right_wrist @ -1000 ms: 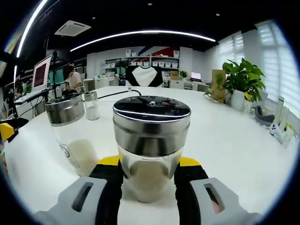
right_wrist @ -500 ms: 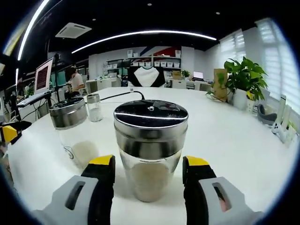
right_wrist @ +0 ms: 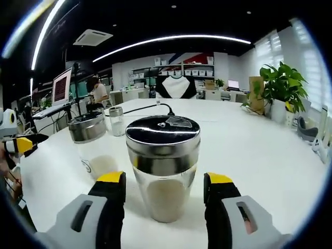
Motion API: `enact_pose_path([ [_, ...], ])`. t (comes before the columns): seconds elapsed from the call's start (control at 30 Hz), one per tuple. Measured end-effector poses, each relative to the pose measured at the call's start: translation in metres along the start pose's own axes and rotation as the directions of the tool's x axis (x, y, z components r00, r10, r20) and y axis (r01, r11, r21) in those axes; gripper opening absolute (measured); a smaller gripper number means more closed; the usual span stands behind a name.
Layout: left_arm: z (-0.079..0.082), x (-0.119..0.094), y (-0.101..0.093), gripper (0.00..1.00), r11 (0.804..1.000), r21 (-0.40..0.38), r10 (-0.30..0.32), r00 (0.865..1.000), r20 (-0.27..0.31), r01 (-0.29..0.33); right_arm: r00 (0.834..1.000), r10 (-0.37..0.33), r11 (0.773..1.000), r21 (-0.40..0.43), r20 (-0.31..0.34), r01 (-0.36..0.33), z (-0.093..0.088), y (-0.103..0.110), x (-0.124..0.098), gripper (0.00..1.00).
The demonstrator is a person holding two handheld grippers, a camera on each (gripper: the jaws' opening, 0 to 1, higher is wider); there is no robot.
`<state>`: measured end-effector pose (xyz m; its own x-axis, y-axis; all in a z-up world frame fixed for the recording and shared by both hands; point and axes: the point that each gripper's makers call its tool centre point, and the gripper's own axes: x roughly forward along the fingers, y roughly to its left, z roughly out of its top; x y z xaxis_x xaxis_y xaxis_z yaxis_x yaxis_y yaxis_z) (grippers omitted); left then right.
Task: Rotate the seasoning bottle until the label or dispensing opening points toward the visible target arrow and the bottle remains upright within the marked orientation range
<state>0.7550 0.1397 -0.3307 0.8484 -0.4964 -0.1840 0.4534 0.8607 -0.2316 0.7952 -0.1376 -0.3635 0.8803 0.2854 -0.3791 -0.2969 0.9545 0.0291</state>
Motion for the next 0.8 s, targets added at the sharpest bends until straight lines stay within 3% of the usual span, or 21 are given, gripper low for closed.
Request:
enact_pose_path([
  [0.33,0.0,-0.002,-0.003,0.96,1.0,0.012,-0.008,1.0,0.001,0.008,0.993,0.12,0.991,-0.06,0.018,-0.118,0.007,-0.003,0.0,0.6],
  [0.47,-0.001,-0.001,-0.005,0.96,1.0,0.013,-0.015,1.0,-0.002,0.015,0.975,0.222,0.971,-0.095,0.024,-0.219,0.011,0.005,-0.002,0.58],
  [0.7,-0.001,-0.002,-0.005,0.96,1.0,0.012,-0.012,1.0,0.0,0.012,0.952,0.307,0.948,-0.082,0.002,-0.306,0.003,0.003,0.001,0.57],
  [0.8,-0.001,-0.004,-0.004,0.96,1.0,0.015,-0.009,1.0,0.0,0.009,0.933,0.359,0.93,-0.087,0.008,-0.357,0.002,0.007,0.001,0.56],
])
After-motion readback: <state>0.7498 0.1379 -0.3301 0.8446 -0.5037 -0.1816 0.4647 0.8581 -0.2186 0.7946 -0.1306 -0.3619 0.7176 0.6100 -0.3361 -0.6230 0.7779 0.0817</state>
